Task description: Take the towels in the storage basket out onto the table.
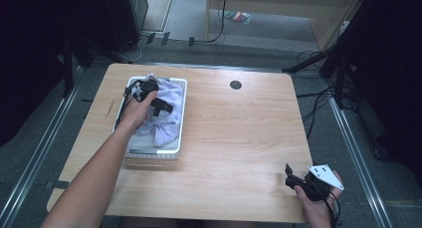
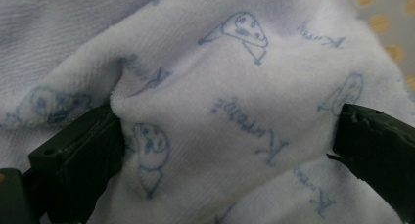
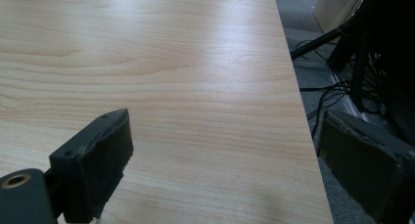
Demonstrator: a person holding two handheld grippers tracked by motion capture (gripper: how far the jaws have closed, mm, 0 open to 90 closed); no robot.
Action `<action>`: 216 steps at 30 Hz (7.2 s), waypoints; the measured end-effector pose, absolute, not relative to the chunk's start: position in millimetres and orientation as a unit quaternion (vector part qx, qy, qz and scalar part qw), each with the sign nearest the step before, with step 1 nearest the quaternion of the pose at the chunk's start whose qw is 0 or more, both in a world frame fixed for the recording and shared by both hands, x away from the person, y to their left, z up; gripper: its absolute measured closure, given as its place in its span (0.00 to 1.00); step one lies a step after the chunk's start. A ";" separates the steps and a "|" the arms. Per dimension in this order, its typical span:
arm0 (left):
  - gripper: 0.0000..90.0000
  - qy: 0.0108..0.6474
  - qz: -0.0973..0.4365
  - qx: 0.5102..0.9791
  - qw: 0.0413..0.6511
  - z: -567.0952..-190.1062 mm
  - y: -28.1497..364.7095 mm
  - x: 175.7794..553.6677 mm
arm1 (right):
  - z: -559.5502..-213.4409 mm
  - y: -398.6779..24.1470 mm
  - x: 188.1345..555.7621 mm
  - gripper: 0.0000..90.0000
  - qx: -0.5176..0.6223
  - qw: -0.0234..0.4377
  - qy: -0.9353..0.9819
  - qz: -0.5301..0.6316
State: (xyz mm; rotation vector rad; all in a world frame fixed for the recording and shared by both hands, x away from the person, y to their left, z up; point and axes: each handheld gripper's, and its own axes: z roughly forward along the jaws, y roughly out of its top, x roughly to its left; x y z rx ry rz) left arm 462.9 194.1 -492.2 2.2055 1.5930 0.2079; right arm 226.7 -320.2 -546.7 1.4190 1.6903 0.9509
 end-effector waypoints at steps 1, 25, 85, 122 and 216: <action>0.00 0.572 0.074 0.794 0.193 -494.1 192.8 463.8 | -546.6 -320.1 226.7 0.07 0.551 0.361 0.655 0.369; 0.30 0.573 0.070 0.801 0.158 -510.8 188.4 460.1 | -546.7 -318.6 226.2 0.08 0.550 0.365 0.657 0.364; 0.67 0.527 0.103 0.818 0.206 -338.5 185.1 420.6 | -546.7 -319.1 227.2 0.08 0.553 0.360 0.658 0.363; 0.67 0.419 0.098 0.873 0.230 -325.6 48.1 421.0 | -546.8 -318.1 227.2 0.08 0.549 0.363 0.660 0.363; 0.00 0.443 0.091 0.864 0.222 -404.1 56.3 420.1 | -546.9 -317.5 226.9 0.09 0.547 0.367 0.658 0.364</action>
